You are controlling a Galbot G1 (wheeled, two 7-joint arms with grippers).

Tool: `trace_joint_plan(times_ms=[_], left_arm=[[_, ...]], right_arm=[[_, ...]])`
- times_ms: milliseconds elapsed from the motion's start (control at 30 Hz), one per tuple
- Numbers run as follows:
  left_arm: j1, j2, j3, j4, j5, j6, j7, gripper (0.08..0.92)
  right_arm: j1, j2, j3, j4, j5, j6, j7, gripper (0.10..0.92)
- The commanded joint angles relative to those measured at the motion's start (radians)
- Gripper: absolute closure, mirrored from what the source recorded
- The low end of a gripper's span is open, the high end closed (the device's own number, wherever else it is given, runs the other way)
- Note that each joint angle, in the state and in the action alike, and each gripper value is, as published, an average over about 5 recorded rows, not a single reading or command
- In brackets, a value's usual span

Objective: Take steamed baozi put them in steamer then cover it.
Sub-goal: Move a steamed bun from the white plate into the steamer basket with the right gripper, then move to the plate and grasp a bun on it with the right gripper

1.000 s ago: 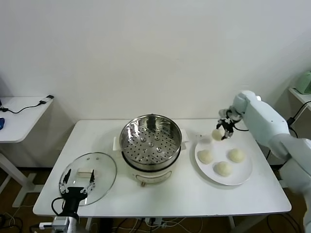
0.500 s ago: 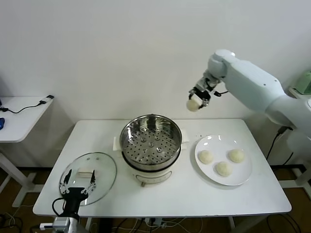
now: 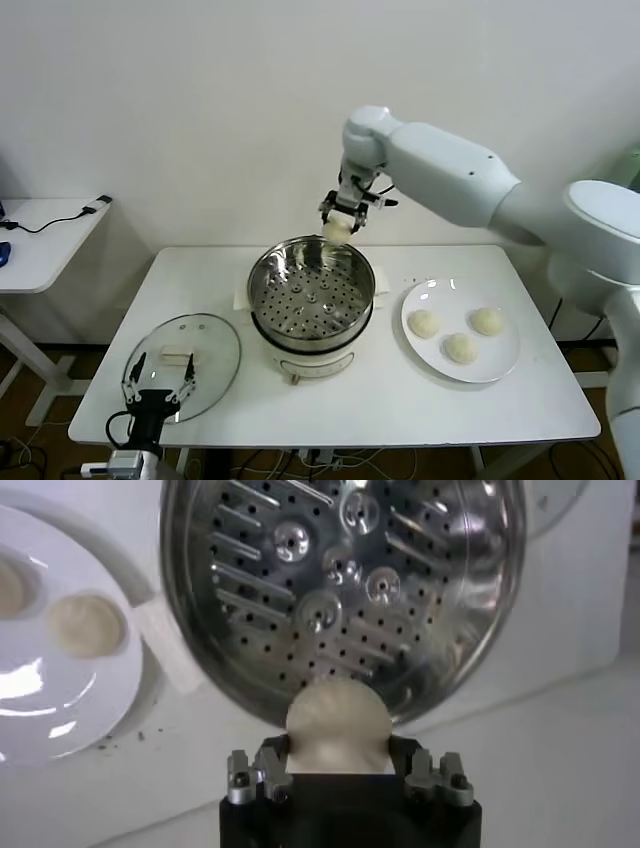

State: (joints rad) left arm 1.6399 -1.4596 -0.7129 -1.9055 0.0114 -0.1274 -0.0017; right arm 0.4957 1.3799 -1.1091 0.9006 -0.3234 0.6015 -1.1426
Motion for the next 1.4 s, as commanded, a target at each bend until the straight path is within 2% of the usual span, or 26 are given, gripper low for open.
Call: trace_joint_plan(times_ms=[33,267,567,767,900,1067,1167,1267,1400], left_arm=[[-0.003,0.000,-0.001,0.004,0.000,0.003,-0.002,0.177],[-0.001,0.001,-0.002,0.005,-0.002,0.002,-0.005,0.177],[-0.002,0.012,-0.006,0.009,-0.007,0.002,-0.005,0.177],[-0.002,0.010,-0.003,0.006,-0.005,0.002,-0.005,0.177],[-0.001,0.011,-0.003,0.003,-0.003,0.003,-0.005,0.177],[0.000,0.014,-0.002,0.001,-0.002,0.003,-0.005,0.177],[0.000,0.015,0.000,-0.003,-0.002,0.004,-0.005,0.177],[0.002,0.017,0.001,-0.010,-0.002,0.004,-0.004,0.177],[0.007,0.022,0.003,-0.017,-0.003,0.003,-0.004,0.177]], right_arm=[[-0.130,0.075,0.025,-0.004,-0.190,0.079,0.028,0.364],[-0.205,0.118,0.103,-0.090,-0.342,0.123,0.066,0.364],[-0.230,0.141,0.140,-0.144,-0.389,0.137,0.099,0.354],[-0.208,0.115,0.154,-0.104,-0.371,0.138,0.090,0.230],[-0.159,0.064,0.152,-0.031,-0.313,0.144,0.073,0.205],[-0.081,-0.030,0.132,0.083,-0.164,0.106,0.061,0.203],[-0.018,-0.123,0.091,0.161,-0.016,0.017,0.054,0.202],[0.075,-0.247,-0.027,0.230,0.236,-0.172,0.098,0.203],[0.203,-0.408,-0.210,0.330,0.577,-0.501,0.204,0.203]])
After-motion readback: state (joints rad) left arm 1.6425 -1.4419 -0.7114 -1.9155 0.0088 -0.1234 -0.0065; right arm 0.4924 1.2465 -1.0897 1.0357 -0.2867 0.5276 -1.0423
